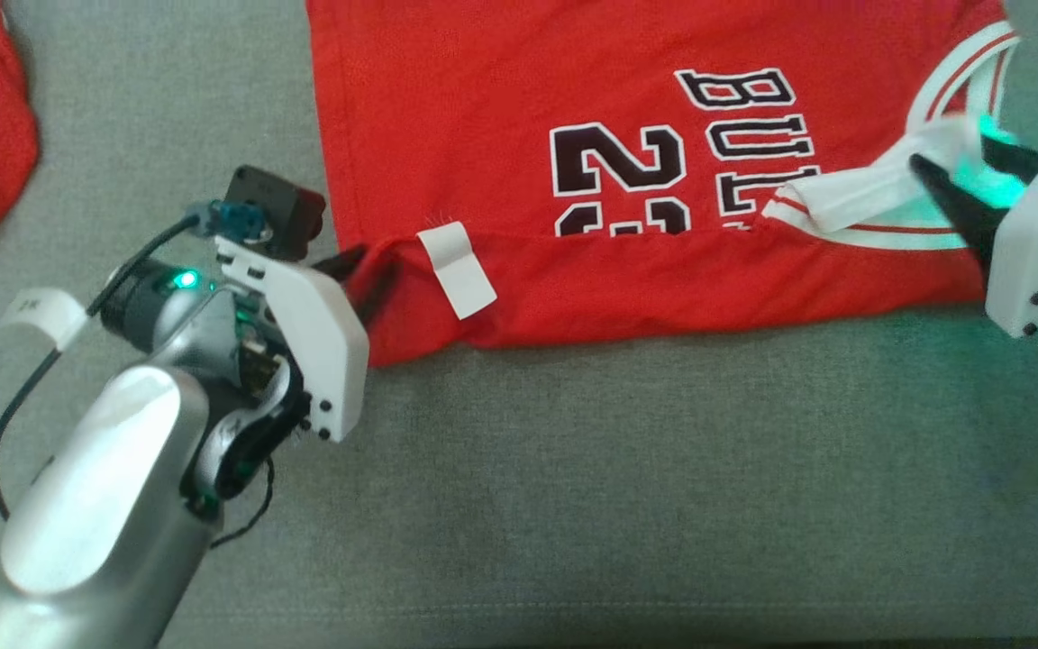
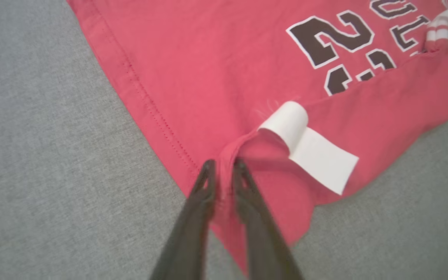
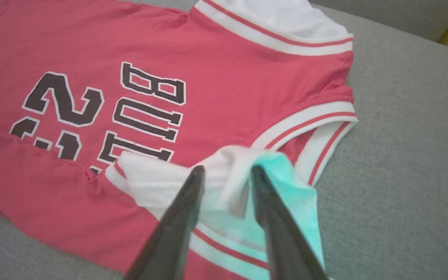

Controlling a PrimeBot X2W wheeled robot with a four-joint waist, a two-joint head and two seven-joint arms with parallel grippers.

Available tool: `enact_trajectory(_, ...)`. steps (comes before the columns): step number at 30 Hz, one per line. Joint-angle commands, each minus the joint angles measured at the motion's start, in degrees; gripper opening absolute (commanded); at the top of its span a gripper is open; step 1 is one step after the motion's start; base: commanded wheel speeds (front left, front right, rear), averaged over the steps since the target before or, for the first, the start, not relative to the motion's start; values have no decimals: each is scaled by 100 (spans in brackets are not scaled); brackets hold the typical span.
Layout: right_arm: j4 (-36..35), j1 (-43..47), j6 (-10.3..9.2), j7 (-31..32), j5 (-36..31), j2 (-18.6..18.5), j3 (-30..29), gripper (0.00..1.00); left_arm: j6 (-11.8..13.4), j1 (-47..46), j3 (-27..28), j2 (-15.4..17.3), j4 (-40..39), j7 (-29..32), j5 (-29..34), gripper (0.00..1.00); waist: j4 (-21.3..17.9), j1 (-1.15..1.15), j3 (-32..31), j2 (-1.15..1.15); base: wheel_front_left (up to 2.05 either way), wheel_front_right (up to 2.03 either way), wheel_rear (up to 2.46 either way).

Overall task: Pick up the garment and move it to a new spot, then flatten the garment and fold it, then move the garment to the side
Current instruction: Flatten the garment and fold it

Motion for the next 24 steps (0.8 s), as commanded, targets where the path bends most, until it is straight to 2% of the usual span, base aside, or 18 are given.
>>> enact_trajectory(1,-168,152,-4,-83,56,-272,-8,100,36,62,319,185,-224,-58,-64,100,-29,-1,-170,0,0,0,0)
enact_trajectory(8,-175,960,-4,-27,245,-493,-485,100,378,872,714,357,-776,-249,-375,100,-146,-1,-568,0,0,0,0)
enact_trajectory(13,-157,1559,-4,103,209,-265,-1143,100,644,1442,841,287,-1062,-434,-499,100,-112,-1,-409,0,0,0,0)
enact_trajectory(20,-102,1608,-4,133,12,153,-1472,100,696,1523,782,98,-930,-622,-523,100,-25,-1,-200,0,0,0,0)
enact_trajectory(24,-37,1459,-4,258,-101,251,-1391,100,639,1461,720,62,-765,-612,-548,100,9,-1,-135,0,0,0,0)
